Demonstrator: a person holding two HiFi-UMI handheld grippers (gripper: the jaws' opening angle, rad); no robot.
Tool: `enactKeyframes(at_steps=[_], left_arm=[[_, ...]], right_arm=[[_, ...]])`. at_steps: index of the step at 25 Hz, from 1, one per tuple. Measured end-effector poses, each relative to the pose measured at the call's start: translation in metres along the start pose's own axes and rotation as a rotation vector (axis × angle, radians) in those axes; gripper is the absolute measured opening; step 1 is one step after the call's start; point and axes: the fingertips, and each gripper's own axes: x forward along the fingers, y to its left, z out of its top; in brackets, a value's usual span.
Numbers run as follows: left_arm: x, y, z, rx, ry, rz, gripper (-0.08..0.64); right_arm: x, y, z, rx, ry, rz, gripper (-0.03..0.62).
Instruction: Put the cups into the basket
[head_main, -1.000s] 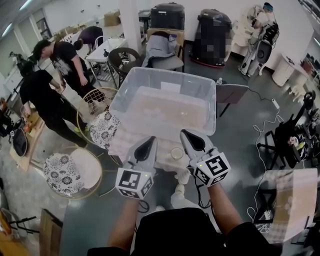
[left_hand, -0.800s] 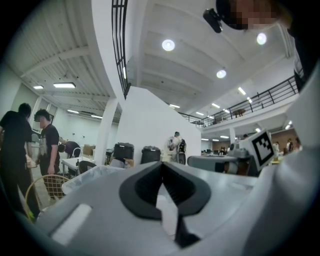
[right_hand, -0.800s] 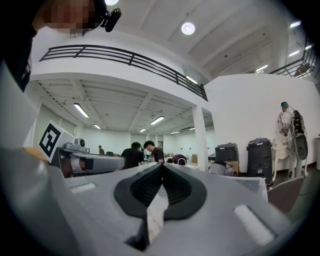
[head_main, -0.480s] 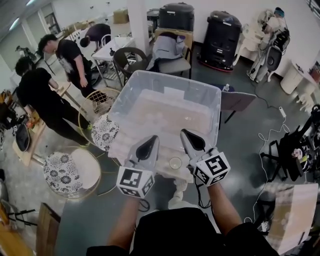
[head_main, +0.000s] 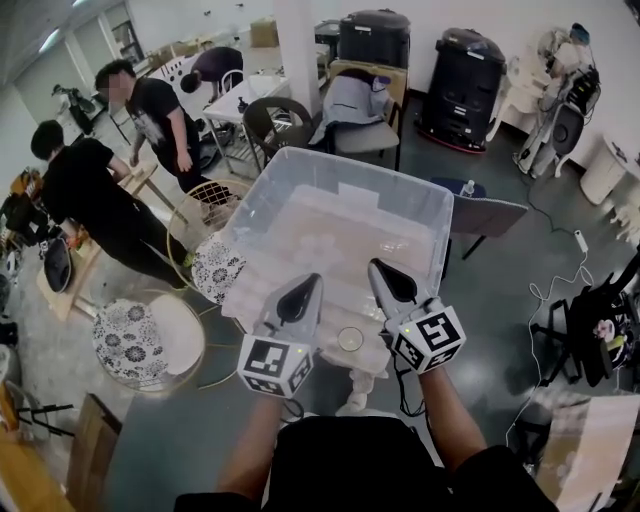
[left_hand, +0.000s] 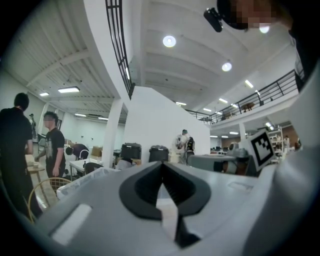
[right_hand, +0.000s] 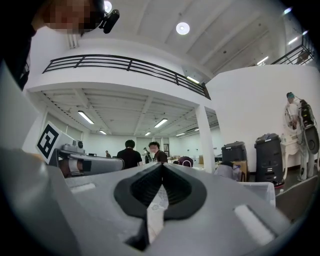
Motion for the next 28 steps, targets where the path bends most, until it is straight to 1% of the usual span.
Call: enactKeyframes(at_steps=[3,6,13,17,21,26,28], left_arm=[[0.004,-0.001,-0.001,0.000,0.003,0.014,0.005],[0.008,-0.001,-0.005,-0.003,0.012,0.021,0.005],[0.020,0.007,-0.003,-0.002,0.021,0.002,0.005],[0.026,0.015,-0.004,-0.008,0.022,-0.025,0.005],[0.031,0.026,-0.004,-0.010,0.028,-0.071,0.005],[0.035,0.043,-0.009,-0.019,0.043,-0.122,0.005],[0.039,0.048,-0.012,-0.028,0.053,-0.146,0.005]], right_arm=[[0.001,-0.005,-0.002,0.000,0.002,0.010,0.002],[0.001,-0.013,-0.003,0.010,-0.004,0.001,0.002],[0.007,-0.022,-0.005,0.024,-0.002,-0.021,0.002],[0.012,-0.024,-0.006,0.019,0.005,-0.053,0.002],[0.021,-0.022,-0.009,0.021,0.011,-0.090,0.002],[0.031,-0.023,-0.019,0.016,0.015,-0.181,0.002],[0.032,-0.022,-0.026,0.017,0.026,-0.204,0.002]])
